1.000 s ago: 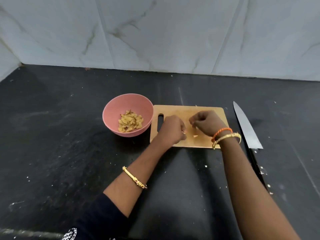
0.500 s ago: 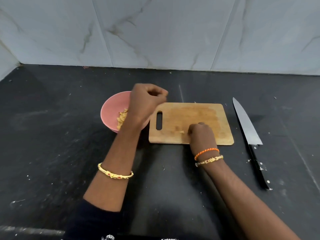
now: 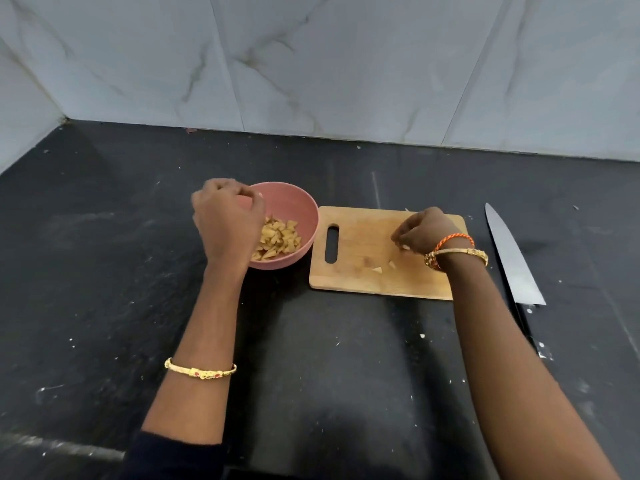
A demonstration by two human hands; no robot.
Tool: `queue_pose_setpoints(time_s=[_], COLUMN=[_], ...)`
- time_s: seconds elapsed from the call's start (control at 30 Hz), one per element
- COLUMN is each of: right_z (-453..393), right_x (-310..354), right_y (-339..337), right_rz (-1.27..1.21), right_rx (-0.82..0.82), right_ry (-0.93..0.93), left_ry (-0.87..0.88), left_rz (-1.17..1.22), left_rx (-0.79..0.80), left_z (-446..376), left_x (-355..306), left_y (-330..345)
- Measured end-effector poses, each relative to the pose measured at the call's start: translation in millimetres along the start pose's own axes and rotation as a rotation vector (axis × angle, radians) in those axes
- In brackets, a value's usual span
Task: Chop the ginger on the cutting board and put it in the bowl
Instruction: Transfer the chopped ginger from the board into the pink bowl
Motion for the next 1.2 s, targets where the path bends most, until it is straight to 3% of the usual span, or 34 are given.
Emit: queue_pose_setpoints(time_s=[0.1, 0.23, 0.37, 0.53, 0.63, 0.7, 0.83, 0.9, 1.0, 1.2], right_z=[9, 34, 41, 32, 26, 26, 18, 9, 12, 16], right_x=[-9, -6, 7, 10, 11, 12, 10, -1, -24, -52], right_y=[7, 32, 44, 40, 43, 46, 42, 33, 14, 0], right_rz=[0.147, 0.204, 0.231, 0.287, 0.357, 0.394, 0.367, 0.207, -0.25, -1.154], right_rx=[-0.045, -0.115, -0.161, -0.154, -0.159, -0.18, -0.167, -0.056, 0.115, 0.255], right_ry=[-0.036, -0.151, -0.281, -0.262, -0.222, -0.2, -0.162, -0.078, 0.156, 0.408], left_ry=[-0.153, -0.202, -0.223, -0.22, -0.106, 0.086, 0.373, 0.417, 0.446, 0.374], left_rz=[0.138, 0.19, 0.164, 0.049, 0.006, 0.179, 0.444, 0.457, 0.434, 0.241], left_rx=[-0.015, 0.008, 0.031, 0.0, -0.074, -0.13, 0.112, 0.244, 0.341, 0.561], left_z=[3, 9, 18, 33, 42, 48, 80, 98, 124, 146], left_x=[12, 10, 9, 3, -17, -42, -87, -97, -102, -93], left_y=[-2, 4, 15, 12, 7, 5, 23, 38, 57, 97])
Point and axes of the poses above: each hand's wrist, its own z-axis away from the middle knuckle, its own y-axis out of the palm, x = y × z, the point moved 7 cm from there along -z, towards the middle knuckle, and after that the axes turned 8 degrees about -x, right-handed, at the moved point
